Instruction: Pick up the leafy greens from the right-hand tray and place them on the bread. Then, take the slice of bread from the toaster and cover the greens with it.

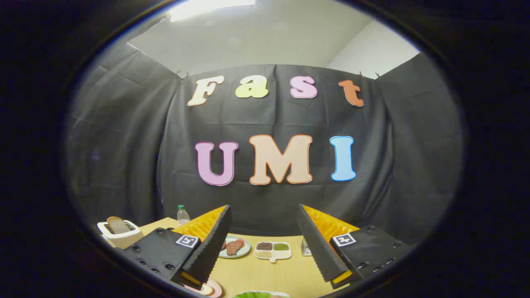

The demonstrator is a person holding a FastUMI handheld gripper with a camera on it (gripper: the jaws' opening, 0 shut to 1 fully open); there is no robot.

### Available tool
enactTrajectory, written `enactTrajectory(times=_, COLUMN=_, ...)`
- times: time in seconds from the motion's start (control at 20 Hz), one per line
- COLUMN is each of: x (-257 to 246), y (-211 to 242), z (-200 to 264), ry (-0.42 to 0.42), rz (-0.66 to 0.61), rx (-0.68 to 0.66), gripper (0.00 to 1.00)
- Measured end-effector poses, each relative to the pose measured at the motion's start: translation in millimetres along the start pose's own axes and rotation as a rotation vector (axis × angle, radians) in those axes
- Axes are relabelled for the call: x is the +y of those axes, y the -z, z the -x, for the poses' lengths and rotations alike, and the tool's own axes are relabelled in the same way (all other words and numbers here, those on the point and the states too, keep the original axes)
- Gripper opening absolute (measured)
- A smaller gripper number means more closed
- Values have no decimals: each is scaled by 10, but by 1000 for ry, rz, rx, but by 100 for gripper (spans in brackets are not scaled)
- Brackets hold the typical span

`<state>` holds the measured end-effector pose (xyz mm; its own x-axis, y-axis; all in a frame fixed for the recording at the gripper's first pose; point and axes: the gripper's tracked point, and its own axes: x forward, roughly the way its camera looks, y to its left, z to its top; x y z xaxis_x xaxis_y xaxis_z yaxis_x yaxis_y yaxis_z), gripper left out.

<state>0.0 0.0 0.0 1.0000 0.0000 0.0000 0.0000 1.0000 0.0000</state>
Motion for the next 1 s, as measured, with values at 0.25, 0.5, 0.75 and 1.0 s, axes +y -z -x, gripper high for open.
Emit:
enactTrajectory(times=0.25, x=-118, y=-16, z=-31, ry=-17, rz=5, rx=-10, gripper=100)
enactTrajectory(times=0.5, x=-178, y=33, z=-46, ry=-26, rz=-5, rx=1, gripper=100)
enactTrajectory(times=0.75, x=-200, y=9, z=-42, ry=-42, rz=12, rx=-6, gripper=100)
enactTrajectory(times=1.0, x=-111, y=125, z=-35, ry=-127, rz=49, rx=25, gripper=100)
